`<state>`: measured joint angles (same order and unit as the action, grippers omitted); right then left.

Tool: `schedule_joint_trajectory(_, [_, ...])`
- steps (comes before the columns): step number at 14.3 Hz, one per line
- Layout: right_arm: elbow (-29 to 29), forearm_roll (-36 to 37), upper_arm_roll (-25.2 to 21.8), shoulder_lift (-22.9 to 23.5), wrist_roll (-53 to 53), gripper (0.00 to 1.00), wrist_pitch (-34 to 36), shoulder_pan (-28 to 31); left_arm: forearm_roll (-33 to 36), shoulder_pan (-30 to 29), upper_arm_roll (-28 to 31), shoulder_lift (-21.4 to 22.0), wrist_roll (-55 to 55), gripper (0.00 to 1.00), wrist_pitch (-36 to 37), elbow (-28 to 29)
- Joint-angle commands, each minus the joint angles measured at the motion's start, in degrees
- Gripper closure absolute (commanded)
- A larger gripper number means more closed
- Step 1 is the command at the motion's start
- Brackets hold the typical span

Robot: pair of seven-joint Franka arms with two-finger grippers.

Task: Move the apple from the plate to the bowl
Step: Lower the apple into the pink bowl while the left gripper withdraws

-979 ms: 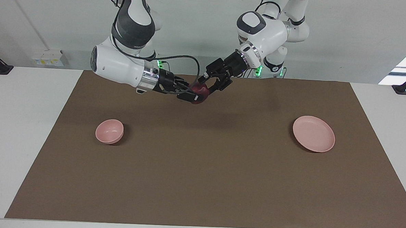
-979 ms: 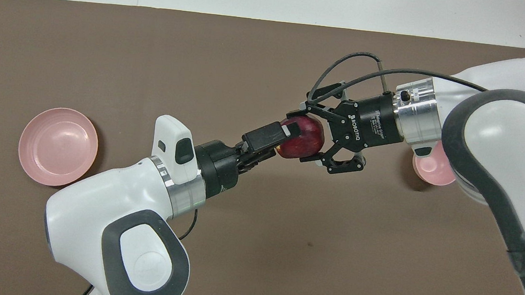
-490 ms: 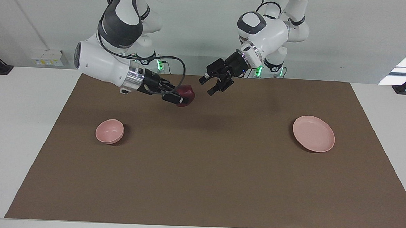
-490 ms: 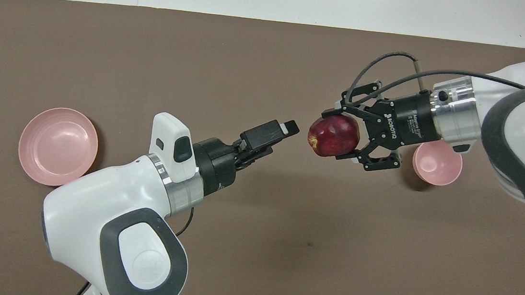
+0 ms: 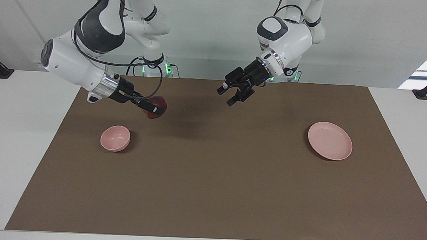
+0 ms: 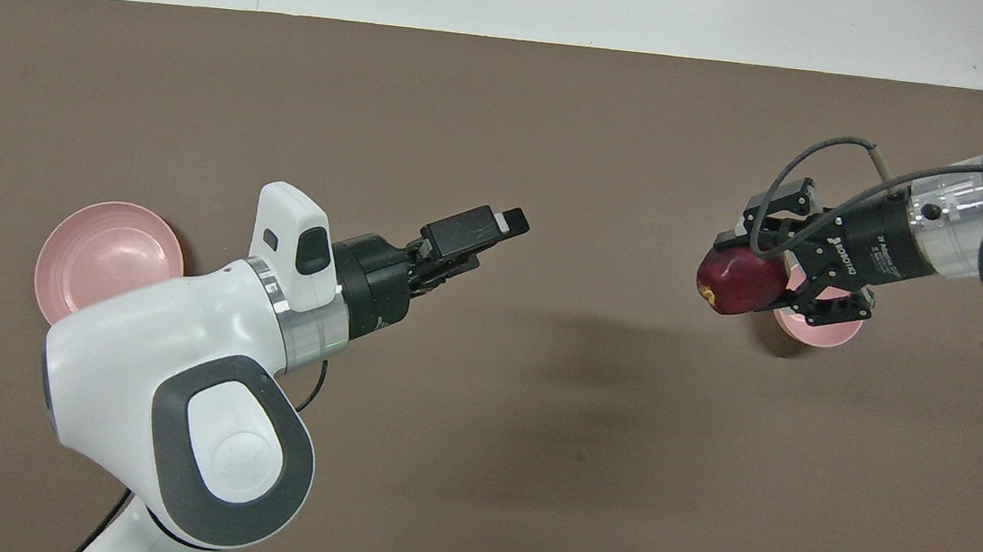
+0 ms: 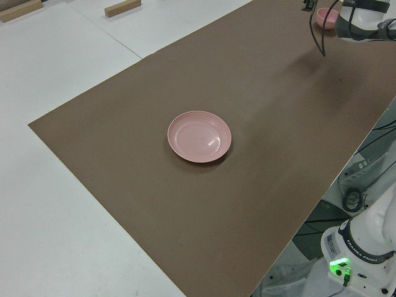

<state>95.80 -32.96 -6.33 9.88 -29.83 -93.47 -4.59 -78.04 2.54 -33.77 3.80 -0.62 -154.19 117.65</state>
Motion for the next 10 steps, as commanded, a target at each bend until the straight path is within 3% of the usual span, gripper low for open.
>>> schedule_joint_trajectory(1, [0.2,7.1,0.6,-0.1,8.0,1.00,-0.3,0.4,3.2,-0.3,1.3,1.2,0.4,0.00,2.2,1.7])
schedule_joint_trajectory(6, [4.3,22.2,0.6,0.2,26.1,1.00,-7.9,0.6,10.8,-0.4,5.2,2.9,0.5,0.00,9.7,4.2])
schedule_joint_trajectory(8, [6.4,25.0,0.6,1.1,30.4,1.00,-11.4,1.5,17.4,-0.4,7.6,3.1,1.2,0.00,14.4,4.6])
schedule_joint_trajectory(10, [8.6,26.7,0.6,1.9,33.9,1.00,-15.2,2.6,28.5,-0.4,9.3,3.1,4.9,0.00,19.6,4.4])
